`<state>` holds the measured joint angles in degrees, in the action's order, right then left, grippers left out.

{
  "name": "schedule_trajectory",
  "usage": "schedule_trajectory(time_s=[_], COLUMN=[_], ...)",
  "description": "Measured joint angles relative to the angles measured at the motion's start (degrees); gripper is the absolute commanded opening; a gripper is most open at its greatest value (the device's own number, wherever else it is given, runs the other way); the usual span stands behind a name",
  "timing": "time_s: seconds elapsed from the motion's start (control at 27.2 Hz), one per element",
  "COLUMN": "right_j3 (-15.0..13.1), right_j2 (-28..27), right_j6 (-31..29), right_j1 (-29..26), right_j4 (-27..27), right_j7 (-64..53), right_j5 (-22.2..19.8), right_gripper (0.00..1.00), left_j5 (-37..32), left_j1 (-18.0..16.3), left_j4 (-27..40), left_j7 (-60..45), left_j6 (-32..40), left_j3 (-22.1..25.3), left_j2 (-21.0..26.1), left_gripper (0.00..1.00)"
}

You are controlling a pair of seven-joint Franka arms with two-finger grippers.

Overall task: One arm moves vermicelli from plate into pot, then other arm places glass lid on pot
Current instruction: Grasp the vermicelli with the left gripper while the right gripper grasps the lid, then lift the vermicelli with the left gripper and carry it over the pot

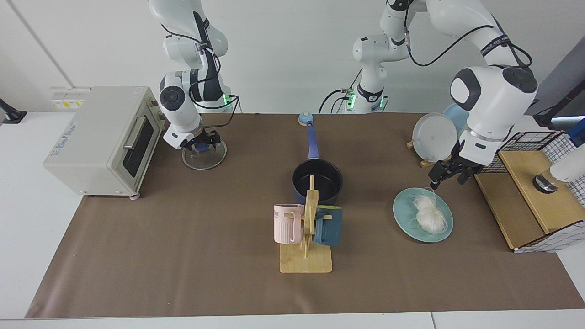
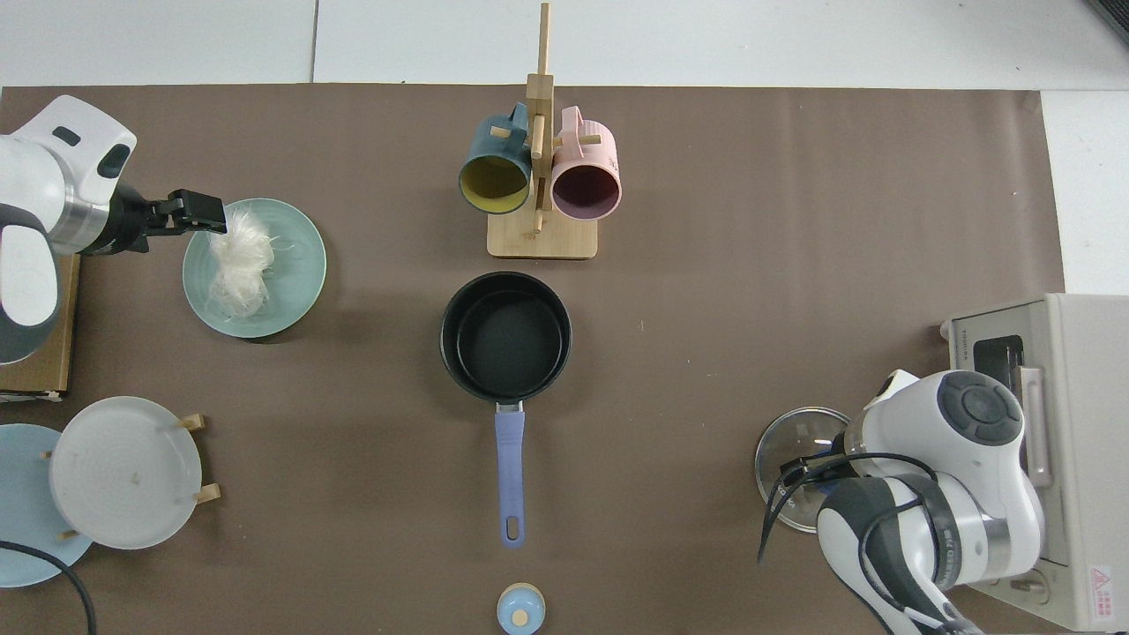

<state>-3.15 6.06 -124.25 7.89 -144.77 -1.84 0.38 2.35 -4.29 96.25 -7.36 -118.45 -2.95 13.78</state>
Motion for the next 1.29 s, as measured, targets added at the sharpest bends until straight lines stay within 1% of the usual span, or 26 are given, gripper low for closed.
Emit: schedule_trajectory(time_s=[0.04, 0.15, 0.18, 0.26, 0.37, 0.44, 0.48, 0.66, 0.77, 0.81, 0.88, 0.92, 0.99, 1.03, 1.06, 1.29], right_j3=[0.00, 0.00, 0.00, 0.03, 0.10, 0.10, 0.11, 0.10, 0.11, 0.11, 0.12, 0.13, 0.16, 0.17, 0.18, 0.37], right_j2=[0.06, 0.18, 0.20, 0.52, 0.66, 0.64, 0.64, 0.84, 1.20, 1.32, 1.60, 1.73, 1.91, 1.96, 1.99, 1.58], right_j6=[0.00, 0.00, 0.00, 0.00, 0.00, 0.00, 0.00, 0.34, 2.23, 3.02, 4.75, 5.65, 7.36, 8.36, 9.26, 15.24], right_j1=[0.00, 0.00, 0.00, 0.01, 0.02, 0.01, 0.02, 0.02, 0.03, 0.03, 0.04, 0.04, 0.12, 0.29, 0.54, 2.67], right_j4=[-0.03, -0.11, -0.11, -0.08, -0.29, -0.39, -0.40, 1.11, 4.21, 5.48, 8.14, 9.43, 11.87, 13.31, 14.55, 22.34], right_j7=[0.00, 0.00, 0.00, 0.00, 0.00, 0.00, 0.00, 0.52, 2.17, 2.77, 3.91, 4.44, 5.24, 5.51, 5.69, 7.90], right_j5=[0.00, 0.00, -0.01, 0.00, 0.01, 0.01, 0.01, 0.06, 0.09, 0.10, 0.15, 0.19, 0.26, 0.29, 0.31, 0.34], right_gripper=[0.79, 0.46, 0.37, 0.23, 0.06, 0.01, 0.00, 0.00, 0.00, 0.00, 0.00, 0.00, 0.00, 0.00, 0.00, 0.00], left_j5=[0.10, 0.24, 0.25, 0.25, 0.25, 0.25, 0.25, 0.25, 0.25, 0.25, 0.25, 0.25, 0.25, 0.25, 0.25, 0.22], left_j1=[-0.02, -0.10, -0.13, -0.18, -0.27, -0.37, -0.42, -0.69, -0.68, -0.68, -0.68, -0.68, -0.66, -0.64, -0.64, -0.59], left_j4=[0.02, 0.11, 0.15, 0.24, 0.32, 0.33, 0.33, 0.38, 0.69, 0.83, 1.01, 1.06, 1.12, 1.13, 1.13, 1.04], left_j7=[-0.07, -0.20, -0.27, -0.33, -0.38, -0.47, -0.49, -1.22, -1.38, -1.40, -1.43, -1.44, -1.44, -1.45, -1.45, -1.42], left_j6=[-0.59, -2.16, -2.70, -4.28, -7.42, -9.14, -9.54, -10.47, -10.90, -11.04, -11.20, -11.22, -11.22, -11.23, -11.24, -11.30], left_j3=[0.03, 0.05, 0.05, 0.04, 0.04, 0.04, 0.04, 0.04, 0.02, 0.01, 0.01, 0.00, -0.02, -0.04, -0.05, -0.12], left_j2=[0.82, 3.08, 3.89, 5.66, 8.54, 10.38, 10.99, 12.95, 13.59, 13.72, 13.89, 13.93, 13.97, 13.97, 13.97, 13.94], left_gripper=[1.00, 1.00, 1.00, 1.00, 1.00, 1.00, 1.00, 1.00, 1.00, 0.98, 0.90, 0.79, 0.27, 0.05, 0.00, 0.00])
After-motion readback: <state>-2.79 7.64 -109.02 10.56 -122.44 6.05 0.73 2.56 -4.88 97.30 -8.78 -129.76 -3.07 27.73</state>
